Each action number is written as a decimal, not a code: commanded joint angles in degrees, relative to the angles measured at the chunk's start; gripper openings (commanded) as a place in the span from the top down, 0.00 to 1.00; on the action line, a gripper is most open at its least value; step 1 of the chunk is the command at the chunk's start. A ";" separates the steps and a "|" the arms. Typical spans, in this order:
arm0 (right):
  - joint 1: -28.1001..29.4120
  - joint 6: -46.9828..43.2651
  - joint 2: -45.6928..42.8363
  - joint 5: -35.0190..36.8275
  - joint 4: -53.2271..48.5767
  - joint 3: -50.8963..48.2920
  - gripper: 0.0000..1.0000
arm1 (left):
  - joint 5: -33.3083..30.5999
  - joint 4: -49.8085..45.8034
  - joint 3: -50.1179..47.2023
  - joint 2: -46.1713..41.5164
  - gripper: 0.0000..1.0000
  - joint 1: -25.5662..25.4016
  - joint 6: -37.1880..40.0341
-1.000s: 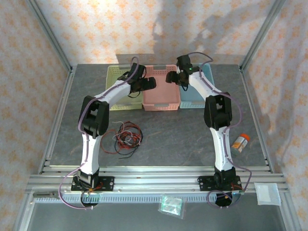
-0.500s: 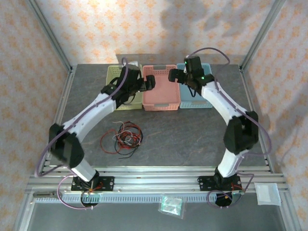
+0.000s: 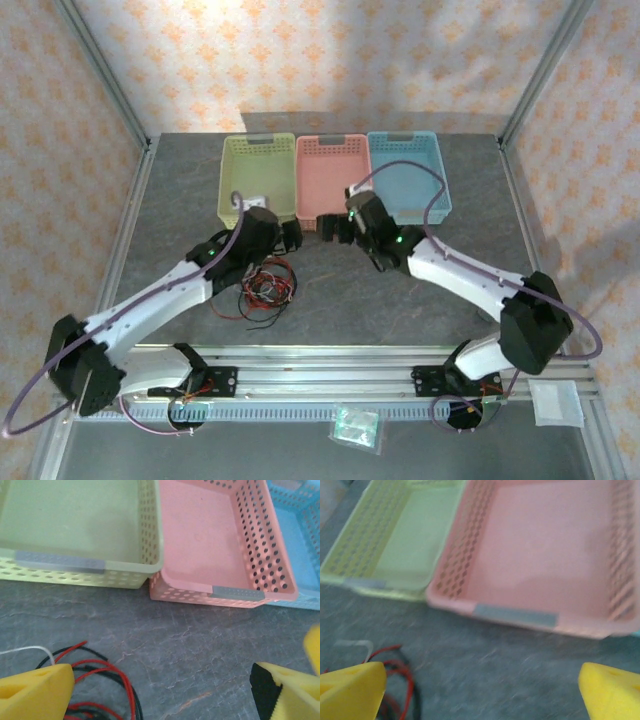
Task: Untangle the cables
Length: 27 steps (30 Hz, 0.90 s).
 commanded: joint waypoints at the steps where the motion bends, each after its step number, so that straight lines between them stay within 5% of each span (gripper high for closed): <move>1: 3.81 8.59 -3.10 2.70 4.22 -4.08 0.07 | -3.69 -4.24 -4.53 -6.02 0.07 0.06 -4.23; 6: 9.23 13.48 0.27 -3.64 6.30 -5.52 0.14 | -6.31 -9.85 -10.07 -14.86 0.11 1.53 -10.21; 15: 12.61 11.13 18.25 -10.14 -2.52 10.22 0.41 | 8.98 -9.14 -16.72 -22.56 0.09 19.22 -9.50; 21: 12.56 9.56 25.25 -16.20 -6.86 17.75 0.51 | 14.97 -7.42 -17.18 -21.29 0.10 25.54 -7.49; 27: 12.61 7.64 31.44 -17.52 -14.21 25.78 0.58 | 27.85 0.92 -21.88 -21.71 0.11 32.70 -10.45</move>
